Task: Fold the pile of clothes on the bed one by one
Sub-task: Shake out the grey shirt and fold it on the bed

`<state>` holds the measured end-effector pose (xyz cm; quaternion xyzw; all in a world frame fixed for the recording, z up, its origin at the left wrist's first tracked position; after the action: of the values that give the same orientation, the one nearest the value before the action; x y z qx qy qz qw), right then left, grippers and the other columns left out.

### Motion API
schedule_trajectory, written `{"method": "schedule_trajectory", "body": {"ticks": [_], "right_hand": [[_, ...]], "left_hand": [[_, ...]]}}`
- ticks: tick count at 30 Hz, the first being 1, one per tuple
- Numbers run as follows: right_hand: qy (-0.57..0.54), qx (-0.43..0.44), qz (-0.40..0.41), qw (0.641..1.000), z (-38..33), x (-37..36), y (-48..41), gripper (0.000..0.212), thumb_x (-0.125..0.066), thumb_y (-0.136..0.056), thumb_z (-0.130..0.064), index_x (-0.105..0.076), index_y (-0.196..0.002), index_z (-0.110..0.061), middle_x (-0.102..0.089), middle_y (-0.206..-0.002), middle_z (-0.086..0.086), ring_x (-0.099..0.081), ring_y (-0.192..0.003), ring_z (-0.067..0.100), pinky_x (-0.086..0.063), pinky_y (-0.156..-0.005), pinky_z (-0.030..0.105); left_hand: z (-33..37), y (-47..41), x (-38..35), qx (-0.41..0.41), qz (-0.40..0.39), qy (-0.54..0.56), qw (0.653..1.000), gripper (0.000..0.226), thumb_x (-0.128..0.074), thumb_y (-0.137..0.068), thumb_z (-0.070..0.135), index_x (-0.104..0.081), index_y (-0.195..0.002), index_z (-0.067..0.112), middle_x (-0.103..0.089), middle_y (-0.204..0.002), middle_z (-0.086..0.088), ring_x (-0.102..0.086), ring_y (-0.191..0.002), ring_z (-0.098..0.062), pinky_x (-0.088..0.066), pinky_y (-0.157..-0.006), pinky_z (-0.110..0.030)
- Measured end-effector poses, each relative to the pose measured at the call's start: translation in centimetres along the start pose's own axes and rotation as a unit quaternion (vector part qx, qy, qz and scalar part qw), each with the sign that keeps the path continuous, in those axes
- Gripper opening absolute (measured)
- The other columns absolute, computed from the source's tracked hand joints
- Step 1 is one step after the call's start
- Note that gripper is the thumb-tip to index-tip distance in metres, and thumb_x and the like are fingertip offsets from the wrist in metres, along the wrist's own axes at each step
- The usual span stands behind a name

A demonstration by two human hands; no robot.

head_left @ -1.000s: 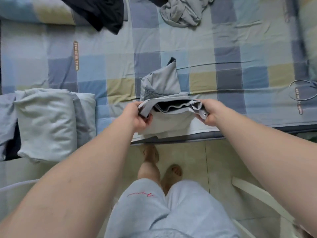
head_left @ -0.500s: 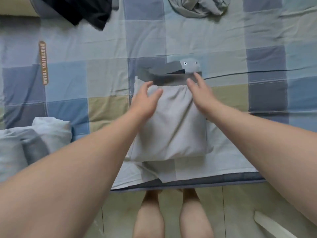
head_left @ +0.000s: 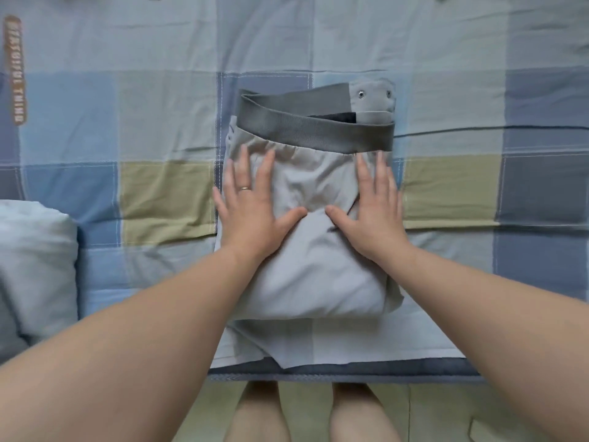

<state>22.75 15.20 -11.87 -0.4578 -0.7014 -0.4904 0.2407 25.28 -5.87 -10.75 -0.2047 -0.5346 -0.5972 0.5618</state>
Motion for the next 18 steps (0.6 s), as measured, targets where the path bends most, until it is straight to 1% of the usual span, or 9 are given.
{"method": "schedule_trajectory", "body": {"ticks": [1, 3, 5, 7, 8, 10, 13, 15, 18], "right_hand": [[-0.056, -0.024, 0.02, 0.998, 0.7, 0.9, 0.1, 0.106, -0.069, -0.084, -0.056, -0.001, -0.161, -0.03, 0.007, -0.168, 0.004, -0.002, -0.154, 0.027, -0.007, -0.124, 0.047], [-0.173, -0.101, 0.04, 0.979, 2.7, 1.9, 0.0, 0.11, -0.08, -0.077, -0.049, -0.012, -0.159, -0.021, -0.016, -0.164, 0.009, -0.018, -0.151, 0.026, -0.015, -0.124, 0.039], [-0.286, -0.184, 0.006, 0.94, 4.4, 1.2, -0.3, 0.102, -0.087, -0.069, -0.05, -0.034, -0.149, -0.016, -0.046, -0.148, 0.007, -0.046, -0.136, 0.024, -0.034, -0.117, 0.04], [-0.355, -0.248, -0.069, 0.899, 5.0, -0.3, -0.1, 0.087, -0.09, -0.061, -0.056, -0.057, -0.131, -0.016, -0.067, -0.126, 0.002, -0.065, -0.112, 0.02, -0.051, -0.1, 0.038], [-0.368, -0.266, -0.113, 0.884, 5.0, -0.8, 0.3, 0.075, -0.091, -0.063, -0.051, -0.064, -0.124, -0.016, -0.072, -0.118, 0.001, -0.069, -0.104, 0.019, -0.055, -0.092, 0.035], [-0.381, -0.28, -0.182, 0.862, 4.4, -0.9, 1.4, 0.055, -0.089, -0.071, -0.034, -0.069, -0.118, -0.014, -0.075, -0.109, -0.001, -0.071, -0.099, 0.019, -0.054, -0.082, 0.031], [-0.423, -0.267, -0.21, 0.84, 2.3, 2.6, 3.4, 0.041, -0.084, -0.077, -0.019, -0.071, -0.116, -0.013, -0.076, -0.109, 0.0, -0.071, -0.101, 0.019, -0.055, -0.083, 0.032], [-0.458, -0.239, -0.203, 0.832, -0.2, 6.7, 4.3, 0.04, -0.08, -0.08, -0.014, -0.07, -0.119, -0.012, -0.076, -0.112, 0.002, -0.071, -0.104, 0.019, -0.056, -0.084, 0.033], [-0.487, -0.168, -0.171, 0.84, -4.4, 13.8, 4.1, 0.049, -0.078, -0.077, -0.018, -0.068, -0.124, -0.012, -0.074, -0.117, 0.004, -0.068, -0.113, 0.022, -0.052, -0.101, 0.042]], "left_hand": [[-1.2, 0.3, 1.3, 0.062, 0.038, 0.05, 0.996, 0.111, -0.072, -0.073, 0.068, -0.009, -0.158, 0.038, 0.002, -0.168, 0.001, -0.005, -0.154, -0.029, -0.011, -0.12, -0.056], [-4.0, 1.2, 2.5, 0.201, 0.076, 0.175, 0.961, 0.116, -0.082, -0.066, 0.062, -0.02, -0.156, 0.025, -0.02, -0.163, -0.008, -0.027, -0.147, -0.029, -0.025, -0.118, -0.046], [-5.5, 1.9, 1.8, 0.301, 0.043, 0.258, 0.917, 0.106, -0.085, -0.065, 0.059, -0.035, -0.147, 0.012, -0.045, -0.149, -0.011, -0.046, -0.136, -0.029, -0.038, -0.11, -0.039], [-5.9, 2.3, 0.7, 0.344, -0.025, 0.284, 0.895, 0.092, -0.086, -0.067, 0.058, -0.048, -0.135, 0.007, -0.058, -0.136, -0.011, -0.057, -0.123, -0.03, -0.045, -0.101, -0.035], [-6.0, 2.4, 0.3, 0.351, -0.056, 0.301, 0.885, 0.088, -0.087, -0.067, 0.057, -0.055, -0.131, 0.007, -0.062, -0.13, -0.009, -0.061, -0.116, -0.03, -0.048, -0.098, -0.034], [-5.8, 3.3, -0.4, 0.359, -0.127, 0.361, 0.851, 0.078, -0.09, -0.064, 0.054, -0.065, -0.123, 0.01, -0.069, -0.119, -0.004, -0.067, -0.104, -0.026, -0.053, -0.092, -0.035], [-3.5, 5.0, 2.1, 0.331, -0.216, 0.443, 0.805, 0.052, -0.087, -0.072, 0.044, -0.073, -0.112, 0.014, -0.076, -0.107, 0.0, -0.072, -0.094, -0.02, -0.056, -0.08, -0.031], [-1.5, 5.5, 6.4, 0.293, -0.225, 0.482, 0.795, 0.041, -0.082, -0.078, 0.04, -0.074, -0.109, 0.015, -0.078, -0.102, 0.001, -0.075, -0.088, -0.015, -0.054, -0.071, -0.028], [1.4, 4.4, 14.1, 0.212, -0.164, 0.521, 0.81, 0.045, -0.082, -0.078, 0.041, -0.074, -0.111, 0.012, -0.078, -0.102, -0.003, -0.075, -0.09, -0.018, -0.054, -0.069, -0.026]]}}
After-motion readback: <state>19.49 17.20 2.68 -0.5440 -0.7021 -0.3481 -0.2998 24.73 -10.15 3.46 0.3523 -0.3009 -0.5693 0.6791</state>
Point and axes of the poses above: each hand's wrist, its own y-axis away from the middle knuckle, its own x-axis out of the back of the hand, z = x × y, the point moved 10 cm from there along -y, towards the middle knuckle
